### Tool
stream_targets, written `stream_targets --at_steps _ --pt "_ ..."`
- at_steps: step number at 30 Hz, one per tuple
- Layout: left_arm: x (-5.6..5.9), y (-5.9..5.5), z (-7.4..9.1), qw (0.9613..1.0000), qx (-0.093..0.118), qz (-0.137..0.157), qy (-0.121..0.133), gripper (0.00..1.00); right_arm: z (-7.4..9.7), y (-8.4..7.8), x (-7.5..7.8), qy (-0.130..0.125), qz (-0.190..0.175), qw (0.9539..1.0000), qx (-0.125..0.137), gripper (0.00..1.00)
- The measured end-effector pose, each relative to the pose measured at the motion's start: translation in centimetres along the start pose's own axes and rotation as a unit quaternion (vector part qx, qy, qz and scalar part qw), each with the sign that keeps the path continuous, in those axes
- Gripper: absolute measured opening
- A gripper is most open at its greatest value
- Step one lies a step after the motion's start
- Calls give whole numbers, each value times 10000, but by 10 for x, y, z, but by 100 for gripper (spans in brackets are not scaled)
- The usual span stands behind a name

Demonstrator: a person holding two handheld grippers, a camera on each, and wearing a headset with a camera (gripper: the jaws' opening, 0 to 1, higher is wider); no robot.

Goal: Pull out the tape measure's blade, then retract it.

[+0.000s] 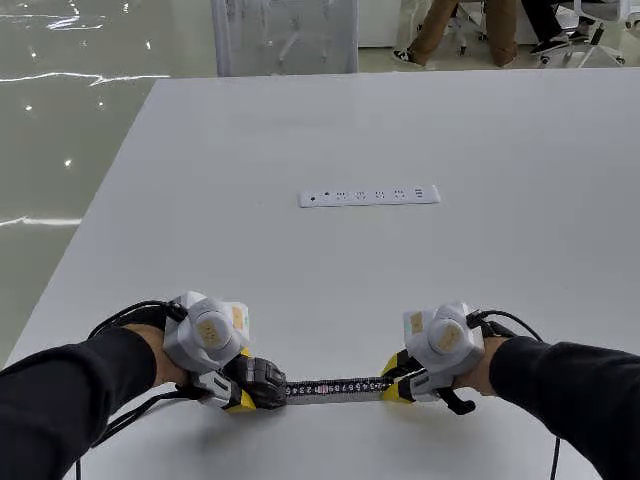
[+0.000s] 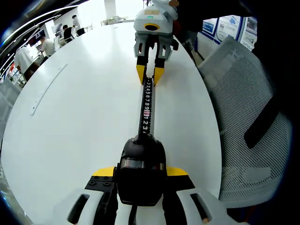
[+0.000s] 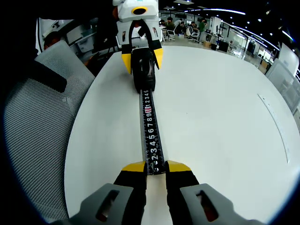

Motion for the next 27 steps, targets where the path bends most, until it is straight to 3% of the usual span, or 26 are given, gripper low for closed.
stream_targets --at_steps 27 --pt "1 0 0 10000 -25 -3 23 33 20 -27 4 -51 -69 9999 -132 11"
Point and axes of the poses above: the centre of the closed fingertips' face, and the gripper's own axes: z roughly backward along the fingers, x roughly to its right, y roughly out of its top, the point moved 2 cm from there along z, roughly backward along the fingers, and after that the axes turned 2 degrees about -z, right-handed, at the moved point
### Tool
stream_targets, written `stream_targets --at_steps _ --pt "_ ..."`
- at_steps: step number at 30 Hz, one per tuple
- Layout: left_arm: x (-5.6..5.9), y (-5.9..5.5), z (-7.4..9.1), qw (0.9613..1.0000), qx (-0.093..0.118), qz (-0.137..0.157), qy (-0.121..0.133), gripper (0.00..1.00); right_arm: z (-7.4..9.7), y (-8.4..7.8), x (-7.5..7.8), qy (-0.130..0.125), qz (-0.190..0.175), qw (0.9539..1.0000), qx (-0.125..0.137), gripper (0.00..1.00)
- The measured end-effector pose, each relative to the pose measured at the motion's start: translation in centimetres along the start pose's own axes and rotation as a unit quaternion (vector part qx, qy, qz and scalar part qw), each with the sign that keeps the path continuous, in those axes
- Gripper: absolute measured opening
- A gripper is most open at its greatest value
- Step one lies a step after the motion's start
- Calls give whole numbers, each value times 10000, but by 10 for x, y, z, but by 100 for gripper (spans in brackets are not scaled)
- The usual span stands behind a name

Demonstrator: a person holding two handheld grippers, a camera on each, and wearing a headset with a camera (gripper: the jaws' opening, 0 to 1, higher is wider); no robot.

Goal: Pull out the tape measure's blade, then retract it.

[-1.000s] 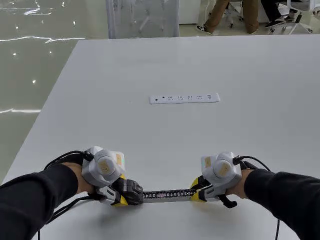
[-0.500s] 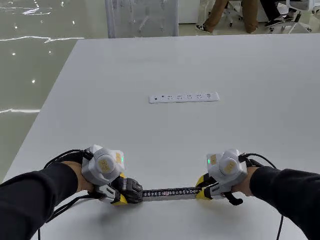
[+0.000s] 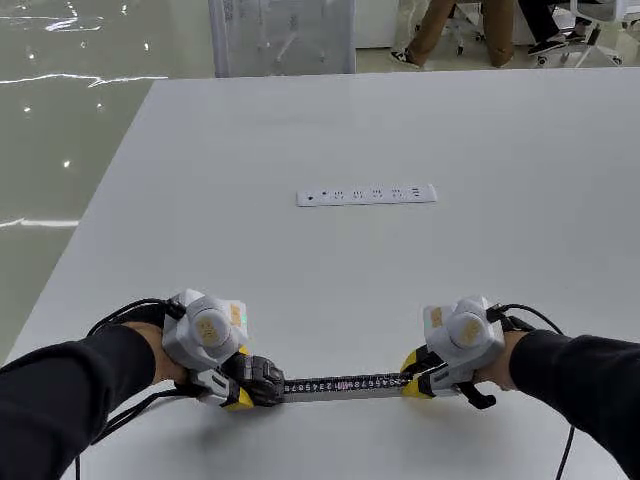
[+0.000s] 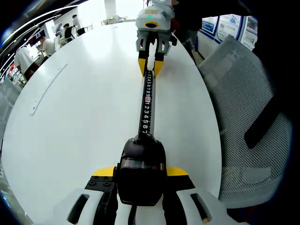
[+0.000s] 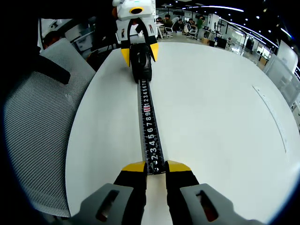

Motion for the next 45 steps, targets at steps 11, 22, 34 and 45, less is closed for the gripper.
stream_targets --at_steps 11,22,34,45 --pt "0 0 0 10000 9 4 0 33 7 -9 2 -18 -52 10000 -50 11" --pt "0 0 -1 10000 22 11 -1 33 11 -14 3 -39 -100 9999 -55 11" --pt "0 0 -1 10000 27 9 3 33 16 -21 4 -61 -132 9999 -89 11" --pt "1 0 -1 10000 18 -1 1 33 21 -29 5 -77 -180 9997 -125 11"
Point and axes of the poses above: the centre of the closed fingertips' face, and the gripper's own axes: z roughly backward along the fingers, x roughly to its right, y roughly out of its top, the point moved 2 cm from there along z, roughly backward along the fingers, and after that the axes turned 2 degrees about -z, right-handed, at the moved point
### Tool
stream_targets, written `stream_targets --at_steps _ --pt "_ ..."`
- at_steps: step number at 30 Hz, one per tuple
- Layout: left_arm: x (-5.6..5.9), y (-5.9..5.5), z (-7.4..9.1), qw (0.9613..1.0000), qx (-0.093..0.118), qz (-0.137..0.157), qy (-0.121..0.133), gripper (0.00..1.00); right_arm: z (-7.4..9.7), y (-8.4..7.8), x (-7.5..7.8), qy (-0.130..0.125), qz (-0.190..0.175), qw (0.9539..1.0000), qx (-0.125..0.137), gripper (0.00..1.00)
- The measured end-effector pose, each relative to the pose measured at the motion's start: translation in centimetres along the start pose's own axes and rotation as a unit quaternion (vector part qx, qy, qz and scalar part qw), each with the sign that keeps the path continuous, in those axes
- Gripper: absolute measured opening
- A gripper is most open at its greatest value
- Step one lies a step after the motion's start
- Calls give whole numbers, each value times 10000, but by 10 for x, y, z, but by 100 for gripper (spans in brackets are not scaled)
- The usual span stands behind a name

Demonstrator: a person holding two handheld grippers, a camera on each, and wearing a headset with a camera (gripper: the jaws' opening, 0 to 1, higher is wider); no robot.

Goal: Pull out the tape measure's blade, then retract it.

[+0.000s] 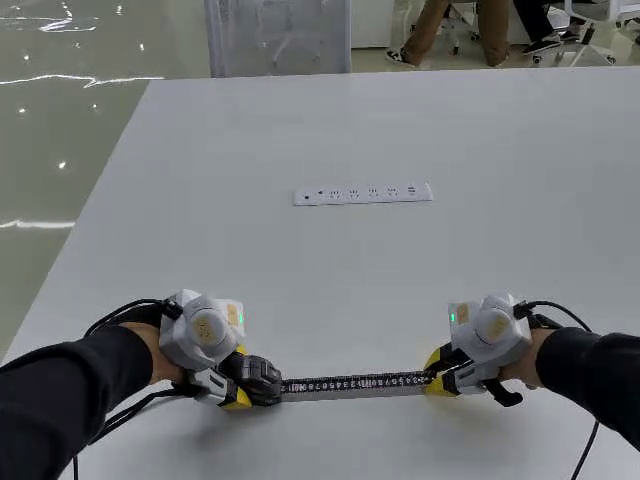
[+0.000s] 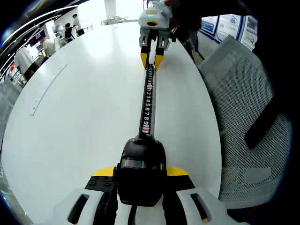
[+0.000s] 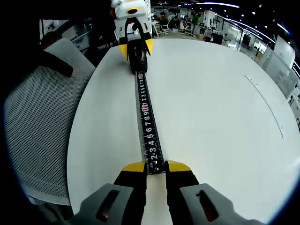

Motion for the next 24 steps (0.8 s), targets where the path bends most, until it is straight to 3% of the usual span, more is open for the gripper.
stream_targets --at_steps 24 --pt "1 1 0 10000 -13 -24 0 33 11 -15 2 -45 -107 9999 -54 11"
Point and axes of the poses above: the centre of the closed fingertips' face, and the gripper's own axes: z roughly backward along the fingers, x roughly to its right, y roughly out of its top, the point moved 2 cm from there along z, roughly backward along the fingers, and after that the axes turned 2 degrees about -z, right-handed, at the moved point
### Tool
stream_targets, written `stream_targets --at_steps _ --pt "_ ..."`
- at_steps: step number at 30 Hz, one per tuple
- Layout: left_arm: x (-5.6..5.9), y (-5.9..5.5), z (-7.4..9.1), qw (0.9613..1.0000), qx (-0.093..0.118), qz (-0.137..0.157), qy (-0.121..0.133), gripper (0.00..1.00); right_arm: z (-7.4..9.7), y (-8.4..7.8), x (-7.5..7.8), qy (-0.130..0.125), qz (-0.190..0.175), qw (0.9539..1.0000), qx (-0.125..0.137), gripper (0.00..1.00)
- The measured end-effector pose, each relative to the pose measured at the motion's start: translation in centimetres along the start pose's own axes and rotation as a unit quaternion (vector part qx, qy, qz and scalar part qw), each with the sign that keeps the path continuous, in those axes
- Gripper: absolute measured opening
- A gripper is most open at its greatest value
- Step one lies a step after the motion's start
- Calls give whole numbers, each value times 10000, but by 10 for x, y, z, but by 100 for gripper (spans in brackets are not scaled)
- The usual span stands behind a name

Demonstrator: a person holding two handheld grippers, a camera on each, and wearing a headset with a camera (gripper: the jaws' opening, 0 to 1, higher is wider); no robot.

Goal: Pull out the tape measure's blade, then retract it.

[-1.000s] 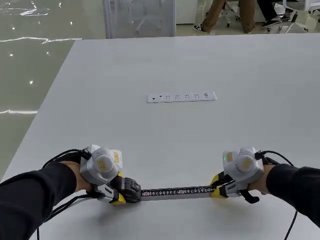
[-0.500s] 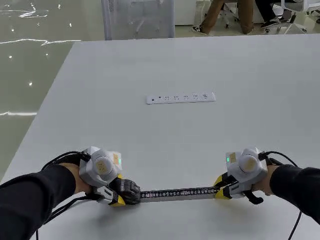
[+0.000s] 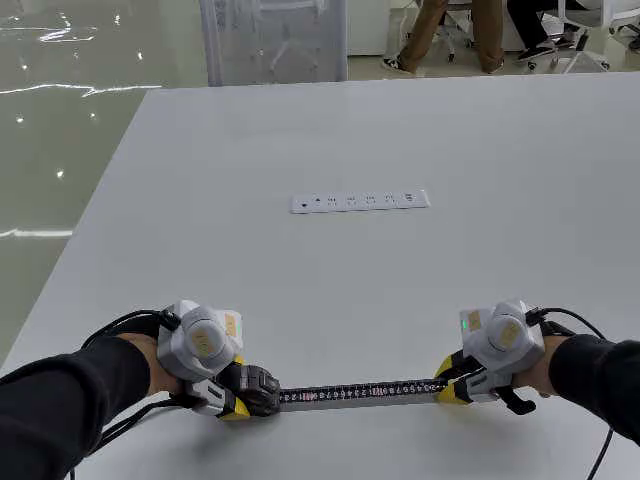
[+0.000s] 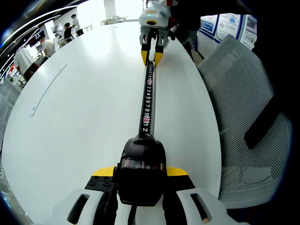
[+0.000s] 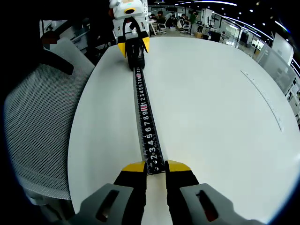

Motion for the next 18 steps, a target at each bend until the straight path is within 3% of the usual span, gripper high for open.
stream_targets --at_steps 18 --pt "0 0 -1 10000 35 20 33 33 1 -1 0 -31 -29 10000 -16 12"
Point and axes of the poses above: the centre of the closed fingertips' face, and the gripper's own axes: z roughly backward along the fingers, x roughly to its right, y roughly out of its top, the point moved 2 cm from there along z, roughly backward along the fingers, and after that the axes turned 2 degrees about -z, right-handed, at the moved point
